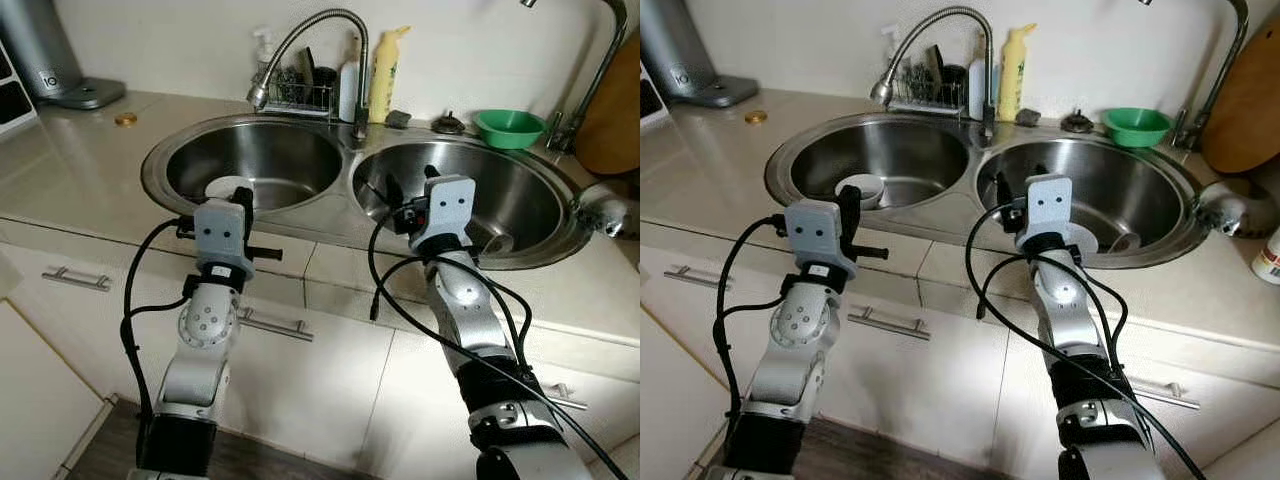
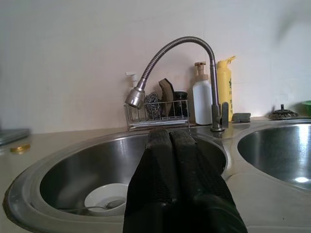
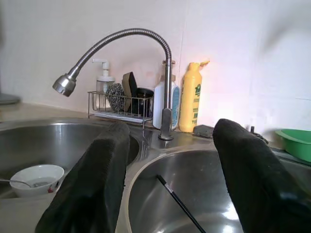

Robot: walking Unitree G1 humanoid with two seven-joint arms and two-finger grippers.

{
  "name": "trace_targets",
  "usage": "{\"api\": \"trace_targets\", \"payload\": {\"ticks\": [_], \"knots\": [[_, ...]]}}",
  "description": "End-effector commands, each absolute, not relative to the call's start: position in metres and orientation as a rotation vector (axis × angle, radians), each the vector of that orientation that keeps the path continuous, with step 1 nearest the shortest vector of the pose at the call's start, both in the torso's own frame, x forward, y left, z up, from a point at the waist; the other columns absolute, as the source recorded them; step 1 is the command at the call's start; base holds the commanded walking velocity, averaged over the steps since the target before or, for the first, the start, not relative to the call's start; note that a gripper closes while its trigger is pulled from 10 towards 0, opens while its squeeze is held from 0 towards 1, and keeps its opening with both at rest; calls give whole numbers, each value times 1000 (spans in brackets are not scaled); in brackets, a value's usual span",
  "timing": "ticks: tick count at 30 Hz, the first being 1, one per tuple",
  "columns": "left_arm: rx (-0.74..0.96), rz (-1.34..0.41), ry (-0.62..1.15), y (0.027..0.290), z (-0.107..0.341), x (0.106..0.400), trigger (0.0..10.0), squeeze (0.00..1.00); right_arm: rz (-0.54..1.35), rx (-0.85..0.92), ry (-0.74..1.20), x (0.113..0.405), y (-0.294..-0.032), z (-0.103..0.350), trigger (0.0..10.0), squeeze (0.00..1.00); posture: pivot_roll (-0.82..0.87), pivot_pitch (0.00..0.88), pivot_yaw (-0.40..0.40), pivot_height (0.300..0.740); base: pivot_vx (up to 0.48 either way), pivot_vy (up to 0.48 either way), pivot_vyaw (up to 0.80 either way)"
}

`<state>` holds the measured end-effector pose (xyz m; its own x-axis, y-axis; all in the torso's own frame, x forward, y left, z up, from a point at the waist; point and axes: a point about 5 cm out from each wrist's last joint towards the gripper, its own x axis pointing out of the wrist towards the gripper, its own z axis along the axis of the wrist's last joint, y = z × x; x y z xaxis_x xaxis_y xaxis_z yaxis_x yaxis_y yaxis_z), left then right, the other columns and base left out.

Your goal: Kitchen organization

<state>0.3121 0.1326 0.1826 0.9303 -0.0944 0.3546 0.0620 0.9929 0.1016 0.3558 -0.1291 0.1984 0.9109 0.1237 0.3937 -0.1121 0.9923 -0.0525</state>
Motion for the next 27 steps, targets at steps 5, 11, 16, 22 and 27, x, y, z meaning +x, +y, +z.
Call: {"api": "trace_targets", "payload": {"ticks": [5,11,16,22,27], "knots": [[82,-92,-381,131,187,313,10000,0,105,14,-493,349,-127,216,10000,0,114,0,18,740,0,466,0],[84,-93,-381,132,188,313,10000,0,97,15,-502,346,-126,217,10000,0,117,0,17,740,0,467,0],[84,-95,-381,131,187,313,10000,0,101,10,-511,341,-122,220,10000,0,119,0,14,740,0,467,0],[85,-96,-382,132,187,313,10000,0,101,7,-516,337,-121,220,10000,0,116,0,13,740,0,467,0],[84,-100,-378,130,185,312,10000,0,94,15,-505,335,-122,218,10000,0,114,0,13,740,0,467,0]]}}
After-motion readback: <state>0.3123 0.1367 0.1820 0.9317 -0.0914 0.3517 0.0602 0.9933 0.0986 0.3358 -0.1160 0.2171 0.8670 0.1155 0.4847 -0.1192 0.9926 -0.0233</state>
